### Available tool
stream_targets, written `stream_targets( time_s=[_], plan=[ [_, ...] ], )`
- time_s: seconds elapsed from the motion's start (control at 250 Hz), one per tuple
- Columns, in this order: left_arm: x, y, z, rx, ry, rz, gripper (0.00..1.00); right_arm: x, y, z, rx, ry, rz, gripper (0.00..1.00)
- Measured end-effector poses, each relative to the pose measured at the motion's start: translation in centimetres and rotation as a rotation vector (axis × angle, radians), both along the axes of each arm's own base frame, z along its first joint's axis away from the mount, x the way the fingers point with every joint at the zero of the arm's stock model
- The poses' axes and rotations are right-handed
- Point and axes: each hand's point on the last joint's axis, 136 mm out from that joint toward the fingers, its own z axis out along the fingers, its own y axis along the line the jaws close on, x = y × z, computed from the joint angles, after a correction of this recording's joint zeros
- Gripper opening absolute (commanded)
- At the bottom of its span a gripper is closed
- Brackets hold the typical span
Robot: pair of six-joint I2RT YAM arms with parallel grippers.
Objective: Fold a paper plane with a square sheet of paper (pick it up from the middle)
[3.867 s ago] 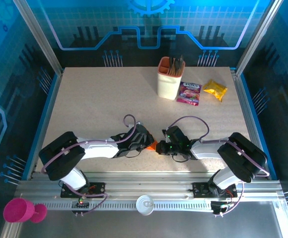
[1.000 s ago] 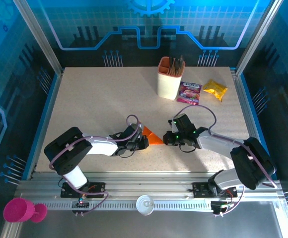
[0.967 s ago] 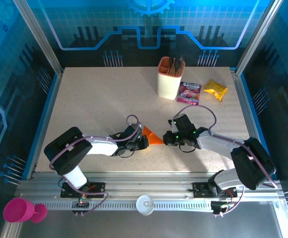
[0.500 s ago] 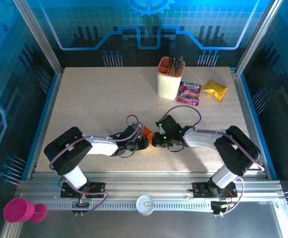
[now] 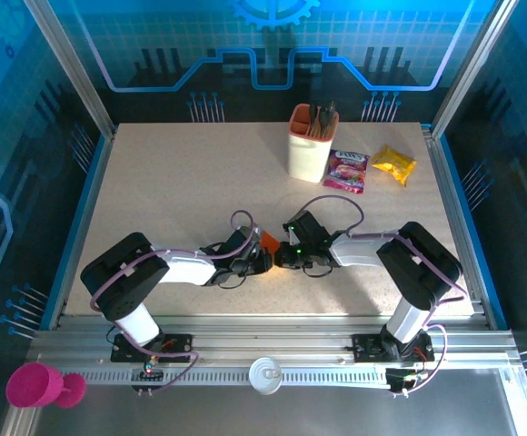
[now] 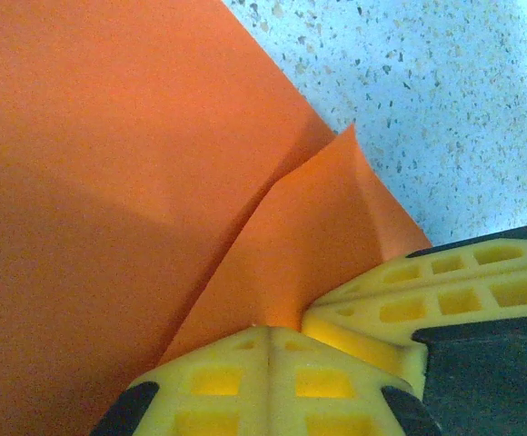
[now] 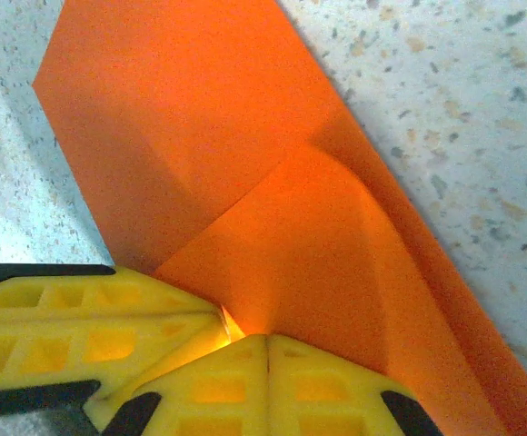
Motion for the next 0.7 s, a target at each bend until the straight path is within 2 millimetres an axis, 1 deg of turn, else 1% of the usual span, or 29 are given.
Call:
stream_targets(
  time_s=[0.104, 0.395, 0.699],
  plan=[
    [0.1, -0.1, 0.0, -0.007, 0.003, 0.008, 0.0, 0.0, -0.6, 0.0, 0.025, -0.005, -0.014, 0.0],
    [0.2, -0.2, -0.1, -0.011, 0.002, 0.01, 0.0, 0.0, -4.2, -0.1, 0.052, -0.004, -0.09, 0.0],
    [0.2, -0.2, -0.1, -0.012, 0.001, 0.01, 0.0, 0.0, -7.0, -0.1, 0.064, 0.012, -0.169, 0.0]
  ],
)
